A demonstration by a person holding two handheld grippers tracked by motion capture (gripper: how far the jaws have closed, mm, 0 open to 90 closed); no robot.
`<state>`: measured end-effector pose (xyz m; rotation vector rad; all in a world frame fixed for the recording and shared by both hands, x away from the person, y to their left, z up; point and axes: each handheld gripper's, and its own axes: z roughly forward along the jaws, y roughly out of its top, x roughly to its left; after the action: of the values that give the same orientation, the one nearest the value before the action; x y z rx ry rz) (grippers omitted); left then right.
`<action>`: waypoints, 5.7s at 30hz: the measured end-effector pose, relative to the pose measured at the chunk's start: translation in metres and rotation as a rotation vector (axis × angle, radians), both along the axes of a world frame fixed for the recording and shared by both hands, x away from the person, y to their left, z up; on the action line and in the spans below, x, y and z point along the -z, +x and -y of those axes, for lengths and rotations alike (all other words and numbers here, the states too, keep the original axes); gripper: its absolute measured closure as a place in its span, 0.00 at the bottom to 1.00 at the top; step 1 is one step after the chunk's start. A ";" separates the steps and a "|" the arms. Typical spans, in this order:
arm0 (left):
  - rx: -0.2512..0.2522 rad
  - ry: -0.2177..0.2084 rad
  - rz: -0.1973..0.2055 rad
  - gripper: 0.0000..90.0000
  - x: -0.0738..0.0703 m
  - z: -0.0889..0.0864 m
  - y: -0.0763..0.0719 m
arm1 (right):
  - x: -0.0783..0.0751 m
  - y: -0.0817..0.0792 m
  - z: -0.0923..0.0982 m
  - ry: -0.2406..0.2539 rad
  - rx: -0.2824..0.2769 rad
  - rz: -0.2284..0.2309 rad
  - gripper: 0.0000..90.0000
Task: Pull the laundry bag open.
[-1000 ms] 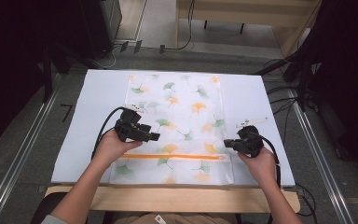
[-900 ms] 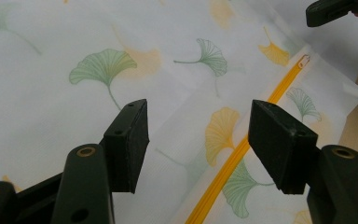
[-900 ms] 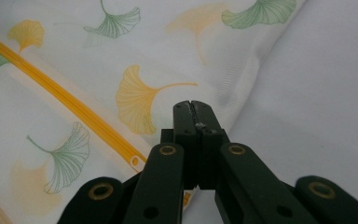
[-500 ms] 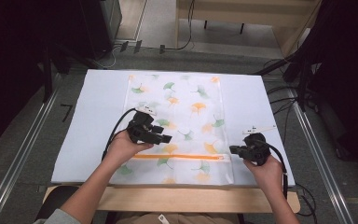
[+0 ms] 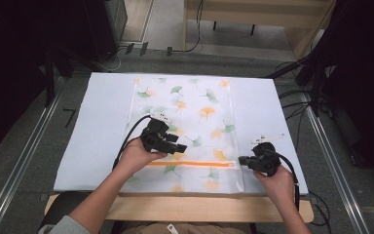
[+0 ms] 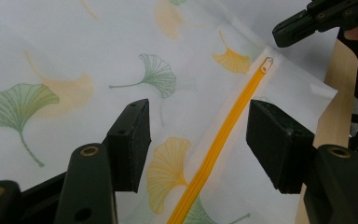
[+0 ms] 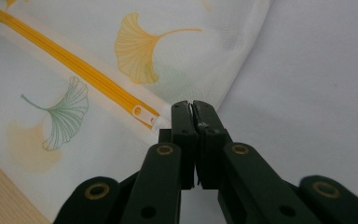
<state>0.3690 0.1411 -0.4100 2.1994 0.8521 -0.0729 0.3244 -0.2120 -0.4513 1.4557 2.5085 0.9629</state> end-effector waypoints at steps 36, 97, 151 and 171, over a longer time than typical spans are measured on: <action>0.093 0.026 -0.045 0.59 0.024 0.054 -0.012 | 0.013 -0.012 -0.020 -0.093 -0.006 0.058 0.86; 0.214 0.009 0.011 0.68 0.038 0.121 -0.022 | -0.023 -0.011 -0.012 0.095 -0.170 0.098 0.96; 0.165 0.007 -0.044 1.00 0.033 0.130 -0.022 | -0.025 -0.012 -0.019 0.088 -0.178 0.097 0.96; 0.177 0.005 -0.059 1.00 0.031 0.128 -0.020 | -0.025 -0.012 -0.017 0.088 -0.188 0.105 0.96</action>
<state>0.3487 0.0133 -0.4409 2.2830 0.6881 -0.2233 0.3124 -0.1948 -0.4263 1.1716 2.5916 1.1610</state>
